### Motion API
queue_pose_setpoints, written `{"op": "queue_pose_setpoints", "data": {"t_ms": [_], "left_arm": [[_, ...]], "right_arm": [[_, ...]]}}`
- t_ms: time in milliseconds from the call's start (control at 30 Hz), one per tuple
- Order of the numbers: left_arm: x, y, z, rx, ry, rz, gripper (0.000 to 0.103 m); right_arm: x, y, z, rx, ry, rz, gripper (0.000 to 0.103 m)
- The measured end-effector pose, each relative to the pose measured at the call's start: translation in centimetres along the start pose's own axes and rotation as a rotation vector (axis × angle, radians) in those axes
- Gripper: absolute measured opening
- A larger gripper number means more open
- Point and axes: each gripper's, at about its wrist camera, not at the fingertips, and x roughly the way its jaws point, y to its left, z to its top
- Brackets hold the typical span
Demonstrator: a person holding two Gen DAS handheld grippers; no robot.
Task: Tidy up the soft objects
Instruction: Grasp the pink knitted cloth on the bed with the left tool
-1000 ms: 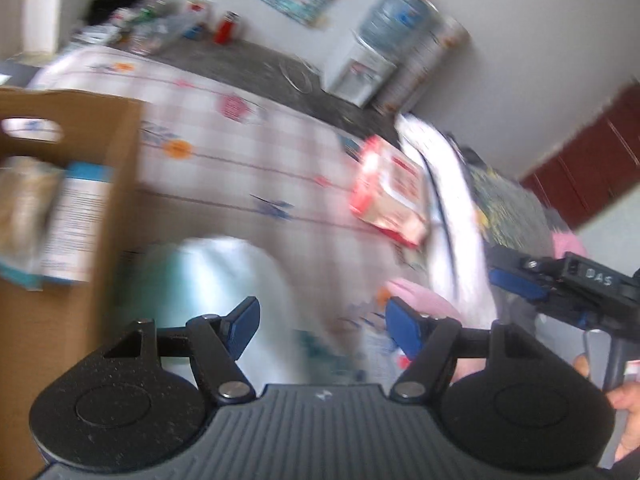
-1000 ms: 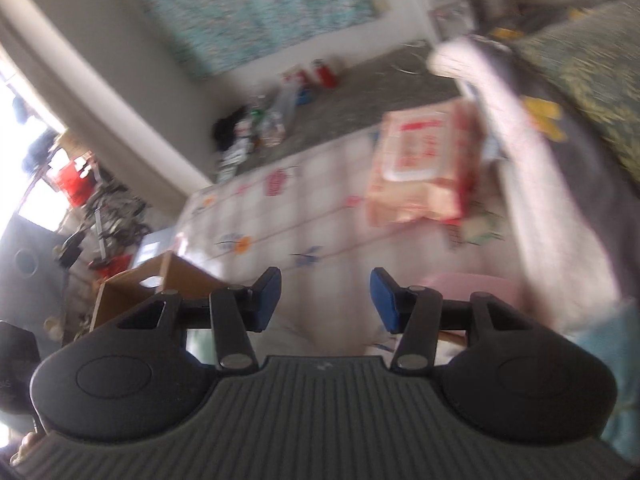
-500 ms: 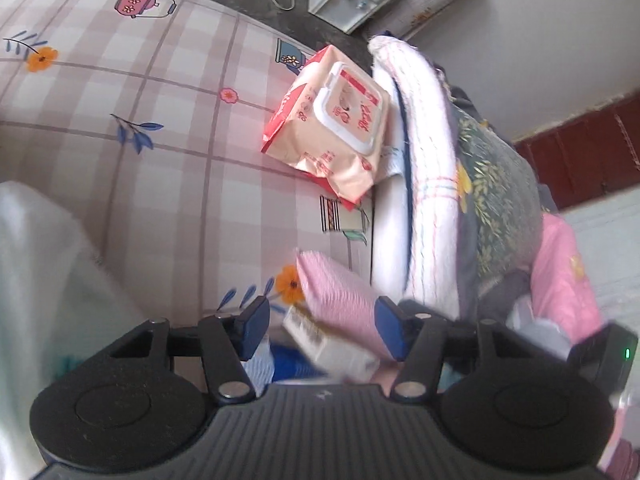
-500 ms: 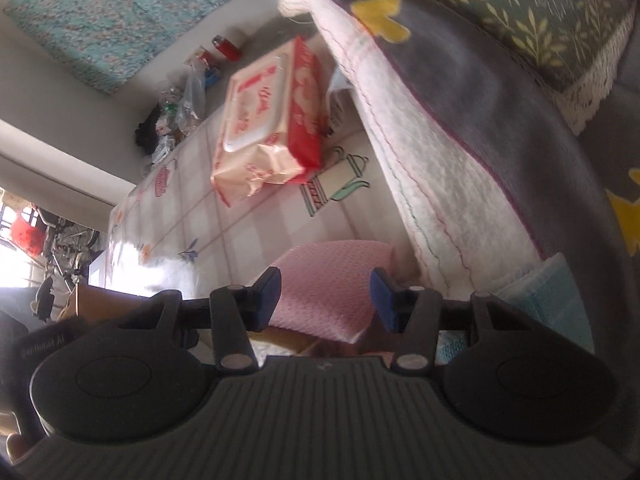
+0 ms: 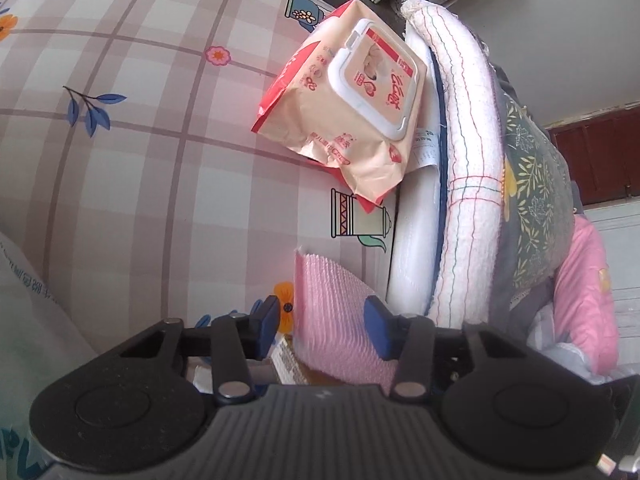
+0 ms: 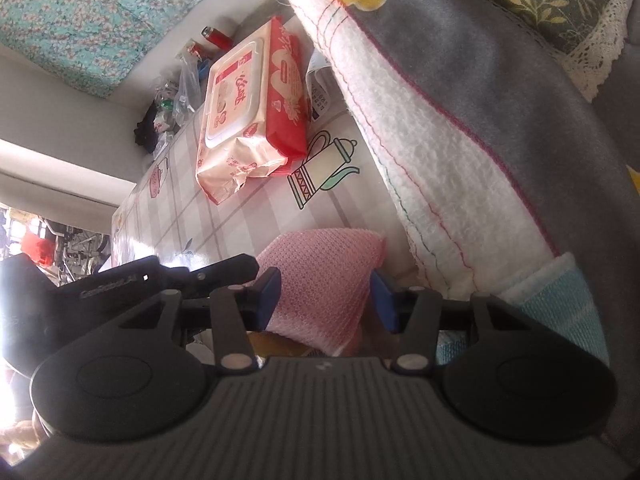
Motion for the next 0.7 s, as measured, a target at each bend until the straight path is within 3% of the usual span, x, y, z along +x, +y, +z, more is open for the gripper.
{"op": "queue_pose_setpoints", "data": {"t_ms": [167,400,567,700], "left_arm": [[0.1,-0.2,1.1,0.013,-0.033,0.034,0.045],[2.6,-0.3,2.0,0.028,0.027,0.045,0.045],[2.7,-0.4,2.2,0.038,0.030,0.025,0.033],[2.5,-0.8,2.1,0.064,0.011,0.037,0.031]], "right_arm": [[-0.3,0.1,-0.2,0.004,0.012,-0.023,0.049],[0.8,0.0,0.3,0.015,0.038,-0.063,0.053],[2.2,-0.1,0.9,0.032,0.048,-0.051,0.054],[3.2,-0.3,1.3,0.045,0.051,-0.037,0.054]]}}
